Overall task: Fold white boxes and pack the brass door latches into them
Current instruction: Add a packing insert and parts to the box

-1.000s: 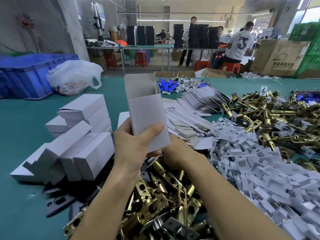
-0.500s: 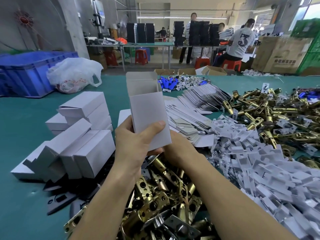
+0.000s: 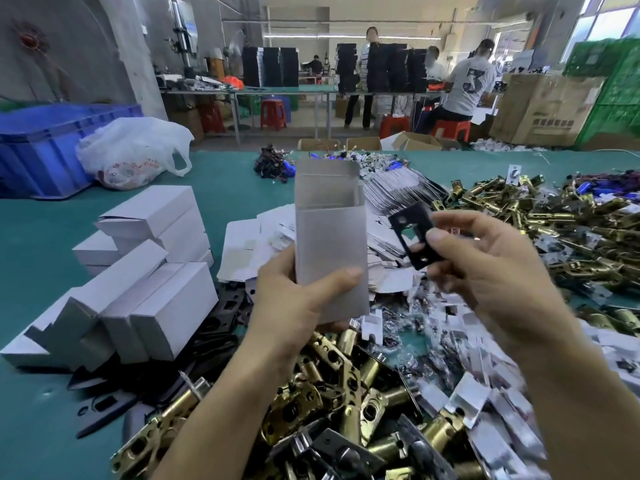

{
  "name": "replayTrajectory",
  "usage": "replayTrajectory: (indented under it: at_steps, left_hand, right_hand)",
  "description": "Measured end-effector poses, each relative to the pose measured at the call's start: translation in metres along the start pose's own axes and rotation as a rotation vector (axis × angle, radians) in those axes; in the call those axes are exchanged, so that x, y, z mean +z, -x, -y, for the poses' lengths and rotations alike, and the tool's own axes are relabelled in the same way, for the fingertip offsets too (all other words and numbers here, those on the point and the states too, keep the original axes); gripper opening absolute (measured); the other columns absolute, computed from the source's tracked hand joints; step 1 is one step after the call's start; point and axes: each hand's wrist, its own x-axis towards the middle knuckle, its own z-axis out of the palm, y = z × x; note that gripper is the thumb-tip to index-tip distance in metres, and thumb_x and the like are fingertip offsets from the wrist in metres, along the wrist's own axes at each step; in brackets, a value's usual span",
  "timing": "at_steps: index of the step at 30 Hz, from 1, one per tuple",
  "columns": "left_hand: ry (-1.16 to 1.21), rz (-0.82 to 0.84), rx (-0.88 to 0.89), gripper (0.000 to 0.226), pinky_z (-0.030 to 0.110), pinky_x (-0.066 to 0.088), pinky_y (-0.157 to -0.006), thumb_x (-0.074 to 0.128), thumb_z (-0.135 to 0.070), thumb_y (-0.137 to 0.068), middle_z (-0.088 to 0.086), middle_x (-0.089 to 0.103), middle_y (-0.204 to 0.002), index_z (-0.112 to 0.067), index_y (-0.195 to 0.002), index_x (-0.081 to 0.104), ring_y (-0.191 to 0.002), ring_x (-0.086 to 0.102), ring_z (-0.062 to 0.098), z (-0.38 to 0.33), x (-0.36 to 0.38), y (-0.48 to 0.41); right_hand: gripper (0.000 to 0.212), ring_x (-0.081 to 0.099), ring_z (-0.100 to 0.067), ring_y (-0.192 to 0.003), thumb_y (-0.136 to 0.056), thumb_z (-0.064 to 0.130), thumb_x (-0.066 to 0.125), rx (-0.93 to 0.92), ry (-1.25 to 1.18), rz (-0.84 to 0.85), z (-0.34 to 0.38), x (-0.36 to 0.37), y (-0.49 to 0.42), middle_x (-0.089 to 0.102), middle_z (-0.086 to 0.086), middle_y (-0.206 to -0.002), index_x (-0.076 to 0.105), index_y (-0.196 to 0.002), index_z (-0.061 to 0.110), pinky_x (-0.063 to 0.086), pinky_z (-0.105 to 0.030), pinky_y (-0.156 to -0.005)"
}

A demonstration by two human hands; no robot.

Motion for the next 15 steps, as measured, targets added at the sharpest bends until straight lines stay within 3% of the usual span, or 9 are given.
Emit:
replayTrajectory:
  at_steps: [5,9,11,15]
  left_hand:
    - [0.002,0.157,-0.048,0.032,0.03,0.055,-0.048,0.086,-0.02,-0.063,0.003,0.077,-0.088,-0.022,-0.093,0.075,-0.071,0.075,0.023,0.005,0.007,0.006]
    - [0.001,0.303,-0.094,0.031,0.033,0.058,-0.052,0.084,-0.016,-0.067,0.006,0.077,-0.094,-0.033,-0.092,0.077,-0.08,0.075,0.025,0.007,0.008,0.008]
    - [0.004,0.351,-0.087,0.032,0.031,0.058,-0.055,0.083,-0.013,-0.07,0.007,0.077,-0.096,-0.033,-0.095,0.077,-0.083,0.074,0.024,0.007,0.008,0.008]
    - [0.01,0.354,-0.095,0.034,0.031,0.057,-0.054,0.086,-0.017,-0.067,0.007,0.077,-0.097,-0.033,-0.095,0.077,-0.083,0.075,0.025,0.007,0.007,0.008]
  right_hand:
    - [0.017,0.064,-0.006,-0.065,-0.092,0.01,0.062,-0.365,0.151,-0.086,0.014,-0.006,0.007,0.075,0.003,-0.082,0.066,-0.099,0.025,0.051,-0.016,-0.058]
    - [0.028,0.064,-0.003,-0.076,-0.095,0.008,0.062,-0.702,0.34,-0.123,0.019,0.004,0.007,0.072,0.014,-0.094,0.066,-0.115,0.027,0.052,-0.016,-0.066]
    - [0.03,0.066,-0.006,-0.081,-0.094,0.007,0.063,-0.758,0.468,-0.104,0.017,0.012,0.005,0.07,0.012,-0.102,0.065,-0.117,0.026,0.056,-0.024,-0.068]
    - [0.023,0.067,-0.014,-0.076,-0.093,0.008,0.066,-0.699,0.484,-0.081,0.015,0.02,0.004,0.071,0.011,-0.09,0.067,-0.103,0.028,0.057,-0.037,-0.069]
